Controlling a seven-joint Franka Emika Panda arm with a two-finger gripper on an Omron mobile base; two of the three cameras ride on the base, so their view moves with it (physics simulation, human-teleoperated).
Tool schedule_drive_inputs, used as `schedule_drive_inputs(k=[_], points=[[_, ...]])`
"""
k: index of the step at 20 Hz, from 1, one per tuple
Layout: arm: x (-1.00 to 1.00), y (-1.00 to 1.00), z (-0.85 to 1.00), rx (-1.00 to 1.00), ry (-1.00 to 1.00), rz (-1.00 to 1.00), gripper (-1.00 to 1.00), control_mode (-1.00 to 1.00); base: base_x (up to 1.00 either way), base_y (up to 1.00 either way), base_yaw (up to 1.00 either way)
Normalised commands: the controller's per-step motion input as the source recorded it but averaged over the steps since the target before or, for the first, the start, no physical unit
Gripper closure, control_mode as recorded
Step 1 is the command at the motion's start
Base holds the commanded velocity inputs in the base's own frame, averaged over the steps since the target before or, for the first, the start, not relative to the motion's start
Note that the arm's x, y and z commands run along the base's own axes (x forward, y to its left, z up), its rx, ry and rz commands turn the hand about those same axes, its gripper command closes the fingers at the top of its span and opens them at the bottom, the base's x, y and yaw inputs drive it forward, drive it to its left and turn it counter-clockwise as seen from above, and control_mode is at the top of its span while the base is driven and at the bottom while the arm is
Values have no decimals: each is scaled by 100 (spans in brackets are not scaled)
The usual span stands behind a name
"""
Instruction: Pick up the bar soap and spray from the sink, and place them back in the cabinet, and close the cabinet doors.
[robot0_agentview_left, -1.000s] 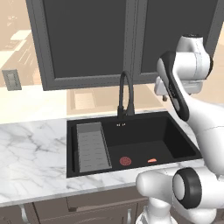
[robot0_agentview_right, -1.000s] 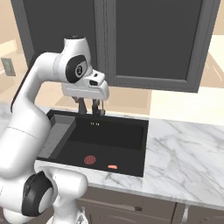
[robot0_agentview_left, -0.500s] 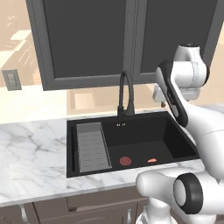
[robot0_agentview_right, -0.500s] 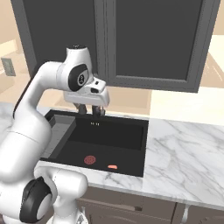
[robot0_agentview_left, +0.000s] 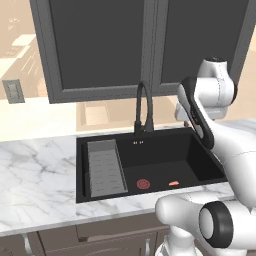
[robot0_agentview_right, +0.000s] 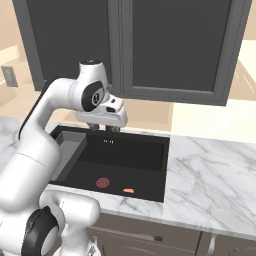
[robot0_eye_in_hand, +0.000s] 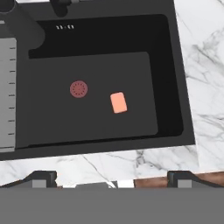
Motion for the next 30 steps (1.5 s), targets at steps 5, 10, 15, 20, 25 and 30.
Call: schedule_drive_inputs(k=[5,10,15,20,25,30], points=[[7,-18,-12,0,1,1,-100,-100,0,0,0],[3,-17,-17,0,0,2,-100,-100,0,0,0],[0,-13,-16,0,4,3,-100,-100,0,0,0],[0,-1,-8,0,8,0,-100,-100,0,0,0],[0,0,-16,0,6,0,-100,-100,0,0,0],[0,0,-17,0,3,0,-100,-100,0,0,0]])
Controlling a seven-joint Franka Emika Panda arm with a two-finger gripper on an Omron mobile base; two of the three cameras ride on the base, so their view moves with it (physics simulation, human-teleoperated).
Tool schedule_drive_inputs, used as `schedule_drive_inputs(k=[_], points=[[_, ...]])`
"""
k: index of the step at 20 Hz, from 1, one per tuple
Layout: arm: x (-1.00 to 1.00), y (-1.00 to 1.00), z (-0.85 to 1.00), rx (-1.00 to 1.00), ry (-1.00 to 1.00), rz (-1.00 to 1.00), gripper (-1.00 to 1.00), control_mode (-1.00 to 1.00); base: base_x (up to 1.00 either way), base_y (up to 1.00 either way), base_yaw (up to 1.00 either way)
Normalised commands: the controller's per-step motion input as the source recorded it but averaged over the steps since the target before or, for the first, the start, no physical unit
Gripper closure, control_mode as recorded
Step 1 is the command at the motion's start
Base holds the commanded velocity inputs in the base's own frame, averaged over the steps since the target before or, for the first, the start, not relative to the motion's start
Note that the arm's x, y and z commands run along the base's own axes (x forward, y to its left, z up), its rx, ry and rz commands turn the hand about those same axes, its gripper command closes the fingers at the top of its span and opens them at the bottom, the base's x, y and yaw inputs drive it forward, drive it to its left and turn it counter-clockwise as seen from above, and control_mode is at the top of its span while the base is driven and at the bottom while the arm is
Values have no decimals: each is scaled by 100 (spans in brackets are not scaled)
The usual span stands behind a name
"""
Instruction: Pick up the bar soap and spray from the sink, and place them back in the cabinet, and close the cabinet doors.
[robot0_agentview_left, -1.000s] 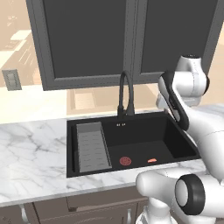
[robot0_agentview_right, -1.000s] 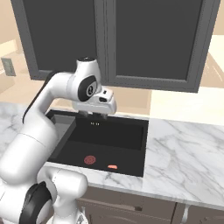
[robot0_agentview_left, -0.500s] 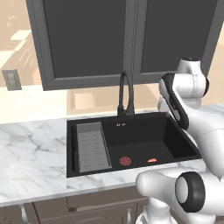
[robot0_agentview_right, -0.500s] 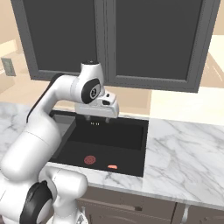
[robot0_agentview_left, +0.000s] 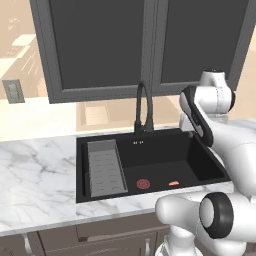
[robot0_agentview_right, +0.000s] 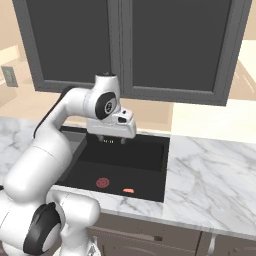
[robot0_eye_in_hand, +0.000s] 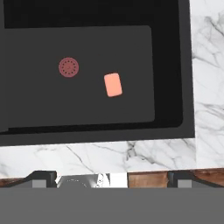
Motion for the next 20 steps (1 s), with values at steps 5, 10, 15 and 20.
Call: schedule_drive_inputs(k=[5,10,15,20], points=[[2,0,-11,0,0,0,-100,-100,0,0,0],[11,-3,0,0,0,0,-100,-100,0,0,0],[15,-6,0,0,0,0,-100,-100,0,0,0],[18,0,-5,0,0,0,-100,-100,0,0,0]])
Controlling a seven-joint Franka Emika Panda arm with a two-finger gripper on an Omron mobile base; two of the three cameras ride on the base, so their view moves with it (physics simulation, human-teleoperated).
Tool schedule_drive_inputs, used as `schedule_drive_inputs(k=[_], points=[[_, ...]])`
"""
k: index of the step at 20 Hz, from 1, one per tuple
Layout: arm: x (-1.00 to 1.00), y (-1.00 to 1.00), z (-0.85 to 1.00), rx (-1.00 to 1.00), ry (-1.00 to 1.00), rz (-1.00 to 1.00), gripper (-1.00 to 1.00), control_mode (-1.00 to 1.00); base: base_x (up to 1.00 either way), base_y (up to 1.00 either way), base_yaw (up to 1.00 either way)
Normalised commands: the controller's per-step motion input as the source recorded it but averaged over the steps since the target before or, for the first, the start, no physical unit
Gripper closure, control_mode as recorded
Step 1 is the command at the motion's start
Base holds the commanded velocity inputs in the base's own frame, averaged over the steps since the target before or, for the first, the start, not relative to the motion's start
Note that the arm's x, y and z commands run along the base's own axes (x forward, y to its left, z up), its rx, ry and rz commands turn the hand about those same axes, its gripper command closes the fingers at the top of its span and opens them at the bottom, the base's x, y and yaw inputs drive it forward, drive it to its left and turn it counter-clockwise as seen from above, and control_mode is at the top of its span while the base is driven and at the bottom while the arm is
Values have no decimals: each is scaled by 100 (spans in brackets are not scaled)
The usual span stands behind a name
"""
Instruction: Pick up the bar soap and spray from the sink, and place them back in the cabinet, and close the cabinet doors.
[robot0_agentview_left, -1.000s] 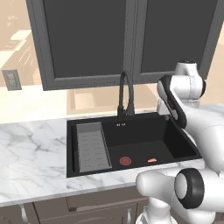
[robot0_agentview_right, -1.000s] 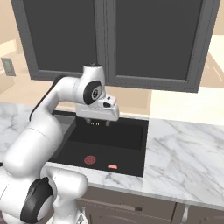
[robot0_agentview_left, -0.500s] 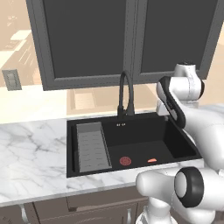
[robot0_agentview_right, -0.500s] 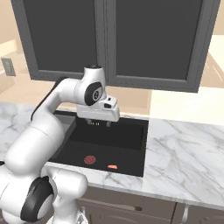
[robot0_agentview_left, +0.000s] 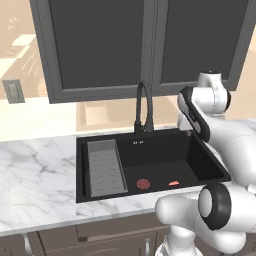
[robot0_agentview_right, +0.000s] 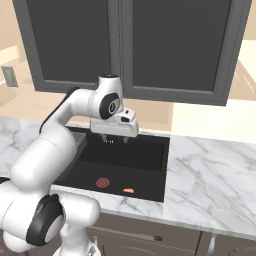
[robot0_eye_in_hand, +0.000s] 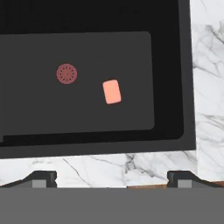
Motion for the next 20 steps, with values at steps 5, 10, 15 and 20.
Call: schedule_drive_inputs(k=[5,10,15,20], points=[[25,0,-5,0,0,0,-100,-100,0,0,0],[22,0,-8,0,0,0,-100,-100,0,0,0],[14,0,-10,0,0,0,-100,-100,0,0,0],[6,0,-9,0,0,0,-100,-100,0,0,0]])
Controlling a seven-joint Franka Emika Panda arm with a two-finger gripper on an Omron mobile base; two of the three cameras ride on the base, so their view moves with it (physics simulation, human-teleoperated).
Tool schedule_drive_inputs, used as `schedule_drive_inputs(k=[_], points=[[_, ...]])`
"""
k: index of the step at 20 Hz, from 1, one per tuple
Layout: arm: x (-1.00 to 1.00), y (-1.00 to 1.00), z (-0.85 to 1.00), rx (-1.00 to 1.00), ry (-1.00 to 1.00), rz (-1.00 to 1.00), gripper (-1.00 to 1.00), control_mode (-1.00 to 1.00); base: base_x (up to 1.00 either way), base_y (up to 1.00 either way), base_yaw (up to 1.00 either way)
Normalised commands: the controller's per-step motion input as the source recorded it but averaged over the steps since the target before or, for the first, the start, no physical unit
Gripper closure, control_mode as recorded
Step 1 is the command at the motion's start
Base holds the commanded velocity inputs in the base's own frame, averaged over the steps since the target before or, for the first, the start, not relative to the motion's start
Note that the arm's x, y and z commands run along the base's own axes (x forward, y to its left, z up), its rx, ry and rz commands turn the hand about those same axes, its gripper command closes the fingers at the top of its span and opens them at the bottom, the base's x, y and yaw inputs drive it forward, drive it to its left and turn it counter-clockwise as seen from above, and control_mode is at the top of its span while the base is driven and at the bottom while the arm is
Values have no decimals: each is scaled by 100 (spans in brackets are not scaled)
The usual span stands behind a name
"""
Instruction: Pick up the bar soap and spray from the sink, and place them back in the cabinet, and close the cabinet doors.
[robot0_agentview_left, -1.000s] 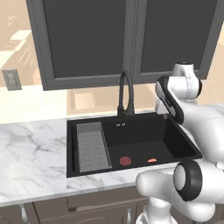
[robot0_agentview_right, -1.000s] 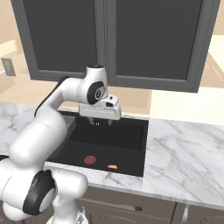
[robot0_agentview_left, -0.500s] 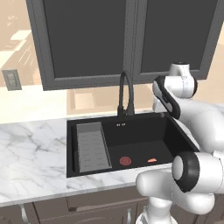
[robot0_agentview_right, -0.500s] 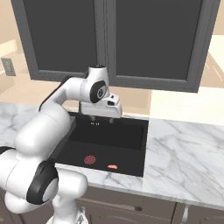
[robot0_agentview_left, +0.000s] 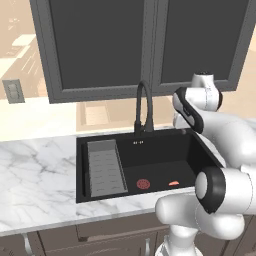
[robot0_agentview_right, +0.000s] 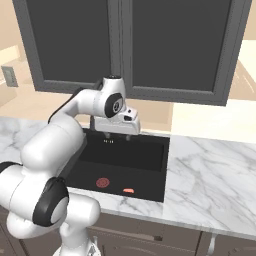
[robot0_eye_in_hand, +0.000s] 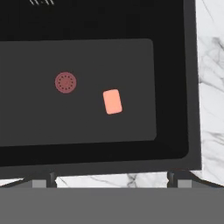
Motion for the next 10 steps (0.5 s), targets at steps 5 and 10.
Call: schedule_drive_inputs(k=[5,10], points=[[7,0,-10,0,0,0,-100,-100,0,0,0],[6,0,-11,0,0,0,-100,-100,0,0,0]])
